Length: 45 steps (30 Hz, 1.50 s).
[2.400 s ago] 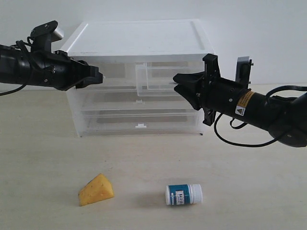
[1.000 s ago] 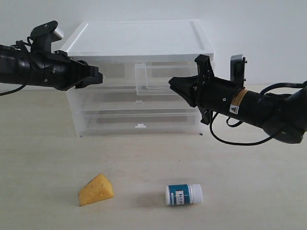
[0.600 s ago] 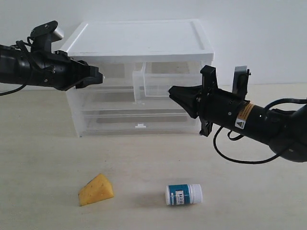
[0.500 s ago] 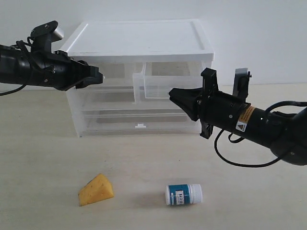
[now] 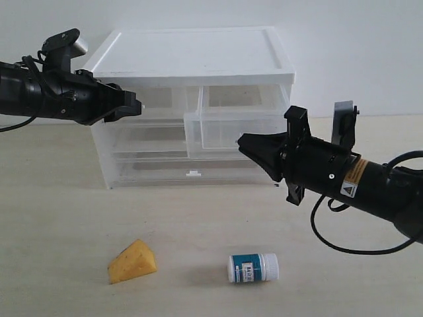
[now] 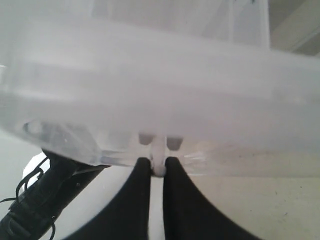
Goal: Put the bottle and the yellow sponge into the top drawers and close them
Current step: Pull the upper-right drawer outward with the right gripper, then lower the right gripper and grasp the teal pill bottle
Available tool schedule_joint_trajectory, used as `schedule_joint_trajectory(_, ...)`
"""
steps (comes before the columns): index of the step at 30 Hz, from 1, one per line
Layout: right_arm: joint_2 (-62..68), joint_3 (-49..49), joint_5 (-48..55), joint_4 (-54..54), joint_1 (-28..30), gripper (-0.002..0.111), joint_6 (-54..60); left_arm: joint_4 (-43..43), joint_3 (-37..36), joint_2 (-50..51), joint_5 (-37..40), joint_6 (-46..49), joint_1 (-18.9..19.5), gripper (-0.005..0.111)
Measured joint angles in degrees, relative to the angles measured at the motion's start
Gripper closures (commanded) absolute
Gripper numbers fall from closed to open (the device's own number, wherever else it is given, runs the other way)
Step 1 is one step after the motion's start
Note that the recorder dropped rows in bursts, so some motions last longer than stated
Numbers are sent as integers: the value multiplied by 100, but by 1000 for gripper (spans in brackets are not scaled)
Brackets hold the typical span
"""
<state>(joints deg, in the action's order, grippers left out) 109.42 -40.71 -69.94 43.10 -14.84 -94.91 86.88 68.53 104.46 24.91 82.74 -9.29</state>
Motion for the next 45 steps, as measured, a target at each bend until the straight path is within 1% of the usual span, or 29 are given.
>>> schedule_joint_trajectory(10, -10, 38, 10, 135, 0, 108, 78, 0, 0, 0, 0, 0, 0, 70)
schedule_joint_trajectory(11, -10, 38, 10, 135, 0, 107, 93, 0, 0, 0, 0, 0, 0, 70)
schedule_joint_trajectory(13, -10, 38, 10, 160, 0, 98, 93, 0, 0, 0, 0, 0, 0, 70)
schedule_joint_trajectory(16, -10, 38, 19, 256, 0, 75, 93, 0, 0, 0, 0, 0, 0, 70)
schedule_joint_trajectory(17, -10, 38, 19, 303, 0, 64, 104, 0, 0, 0, 0, 0, 0, 70)
schedule_joint_trajectory(18, -23, 51, 19, 353, 0, 56, 132, 0, 0, 0, 0, 0, 0, 70)
schedule_joint_trajectory(19, -23, 51, 19, 427, 0, 52, 143, 0, 0, 0, 0, 0, 0, 70)
schedule_joint_trajectory(20, -23, 56, 19, 491, 0, 51, 157, 0, 0, 0, 0, 0, 0, 70)
schedule_joint_trajectory(25, -23, 56, 19, 975, 0, 55, 172, 0, 0, 0, 21, 0, 0, 70)
schedule_joint_trajectory(31, -23, 67, 19, 1812, 0, 55, 253, 0, 0, 0, 21, 0, 0, 70)
schedule_joint_trajectory(33, -23, 127, 19, 1930, -4, 55, 361, 0, 0, 0, 21, -10, 0, 70)
schedule_joint_trajectory(36, -46, 355, 19, 1984, -4, 55, 671, 0, 0, 0, 21, -10, 0, 70)
schedule_joint_trajectory(40, -151, 805, 19, 1988, -4, 55, 1365, 0, 0, 0, 21, -10, 0, 70)
schedule_joint_trajectory(45, -596, 1091, 136, 2130, -4, 55, 2158, 0, 0, 0, 21, -10, 0, 70)
